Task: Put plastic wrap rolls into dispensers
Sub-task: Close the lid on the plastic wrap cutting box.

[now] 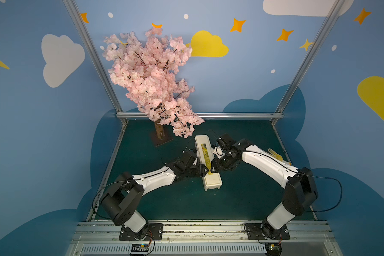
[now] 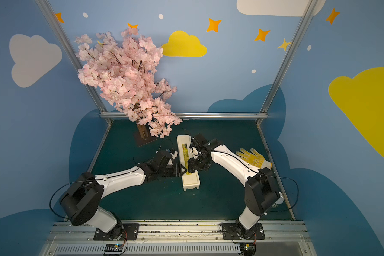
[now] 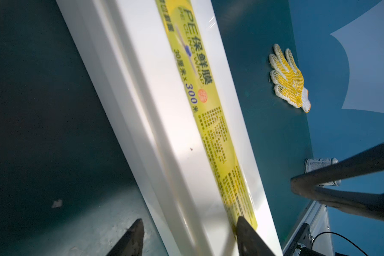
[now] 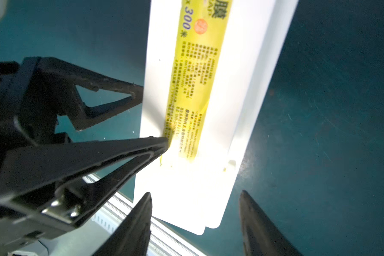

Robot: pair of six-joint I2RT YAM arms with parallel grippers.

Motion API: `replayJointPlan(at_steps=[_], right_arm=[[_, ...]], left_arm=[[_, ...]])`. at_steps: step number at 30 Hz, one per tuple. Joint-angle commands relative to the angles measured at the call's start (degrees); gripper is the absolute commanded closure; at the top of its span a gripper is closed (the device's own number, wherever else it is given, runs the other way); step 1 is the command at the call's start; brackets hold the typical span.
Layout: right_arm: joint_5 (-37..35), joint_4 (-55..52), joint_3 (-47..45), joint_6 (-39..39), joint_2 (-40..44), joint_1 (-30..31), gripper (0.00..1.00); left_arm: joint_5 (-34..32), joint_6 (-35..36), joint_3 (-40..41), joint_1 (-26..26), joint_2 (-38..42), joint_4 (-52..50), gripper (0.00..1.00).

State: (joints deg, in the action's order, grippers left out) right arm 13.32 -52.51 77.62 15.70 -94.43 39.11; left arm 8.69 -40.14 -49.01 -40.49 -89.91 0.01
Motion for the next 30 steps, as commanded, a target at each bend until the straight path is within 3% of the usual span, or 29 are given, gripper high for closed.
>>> replayJointPlan(at_steps=[1,6,30], right_arm=[[1.0,-0.4,-1.7,-1.4,0.9,1.0,0.52],[0.4,0.3,-3.4,-1.3,2.1,2.8,0.61],[-7.3,-0.9,-2.8,1.1,-6.3,10.5,0.63]], left_arm=[[-2.1,1.7,2.5,0.7,-1.4,-9.5,0.36],[-1.8,1.6,2.3,0.7,-1.5,-9.3,0.36],[-2.2,2.8,1.9,0.9,0.0,-11.7,0.36]])
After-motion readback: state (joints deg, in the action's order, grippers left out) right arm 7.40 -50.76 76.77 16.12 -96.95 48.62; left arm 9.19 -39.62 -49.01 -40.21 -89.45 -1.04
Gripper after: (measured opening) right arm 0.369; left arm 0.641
